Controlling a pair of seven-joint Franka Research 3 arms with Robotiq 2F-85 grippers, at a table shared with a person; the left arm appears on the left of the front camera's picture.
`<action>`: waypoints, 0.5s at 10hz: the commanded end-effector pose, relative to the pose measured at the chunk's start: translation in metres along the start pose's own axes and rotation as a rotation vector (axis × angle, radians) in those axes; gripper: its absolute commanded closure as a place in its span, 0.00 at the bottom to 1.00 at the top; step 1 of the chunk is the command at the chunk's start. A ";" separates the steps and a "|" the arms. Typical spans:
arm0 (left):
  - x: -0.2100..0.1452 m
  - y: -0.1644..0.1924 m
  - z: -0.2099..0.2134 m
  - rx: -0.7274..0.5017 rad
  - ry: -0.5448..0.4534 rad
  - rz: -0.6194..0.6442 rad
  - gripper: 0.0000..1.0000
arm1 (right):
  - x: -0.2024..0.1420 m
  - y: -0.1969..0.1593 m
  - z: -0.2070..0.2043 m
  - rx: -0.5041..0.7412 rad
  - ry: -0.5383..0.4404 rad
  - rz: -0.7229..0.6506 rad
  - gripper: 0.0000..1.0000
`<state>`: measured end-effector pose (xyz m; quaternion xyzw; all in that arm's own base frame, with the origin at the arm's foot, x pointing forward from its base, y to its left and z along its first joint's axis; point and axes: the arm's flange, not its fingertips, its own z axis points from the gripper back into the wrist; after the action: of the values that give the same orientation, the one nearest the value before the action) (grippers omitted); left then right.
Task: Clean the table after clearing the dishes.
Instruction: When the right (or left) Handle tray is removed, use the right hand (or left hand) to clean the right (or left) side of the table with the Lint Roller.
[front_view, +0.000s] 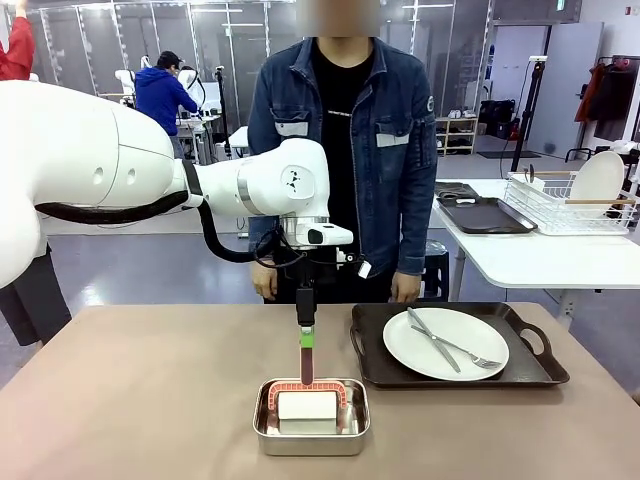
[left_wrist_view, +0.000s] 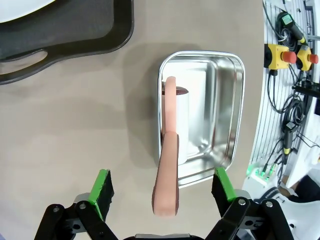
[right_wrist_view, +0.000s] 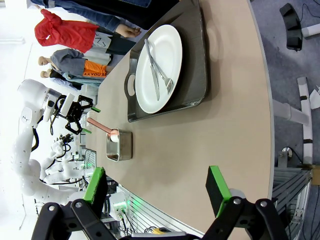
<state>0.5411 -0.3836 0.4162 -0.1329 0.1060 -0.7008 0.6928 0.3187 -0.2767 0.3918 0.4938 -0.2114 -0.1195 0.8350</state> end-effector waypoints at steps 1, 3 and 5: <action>0.000 -0.001 0.002 0.003 0.000 -0.001 0.00 | -0.001 0.002 0.001 0.009 -0.004 0.005 0.00; 0.000 -0.001 0.002 0.003 0.000 -0.001 0.00 | -0.001 0.002 0.001 0.009 -0.004 0.005 0.00; -0.018 -0.007 0.028 -0.087 -0.108 0.039 0.00 | -0.001 0.002 0.001 0.009 -0.004 0.005 0.00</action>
<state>0.5432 -0.3802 0.4222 -0.1509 0.1033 -0.6932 0.6971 0.3187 -0.2767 0.3918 0.4938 -0.2115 -0.1196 0.8350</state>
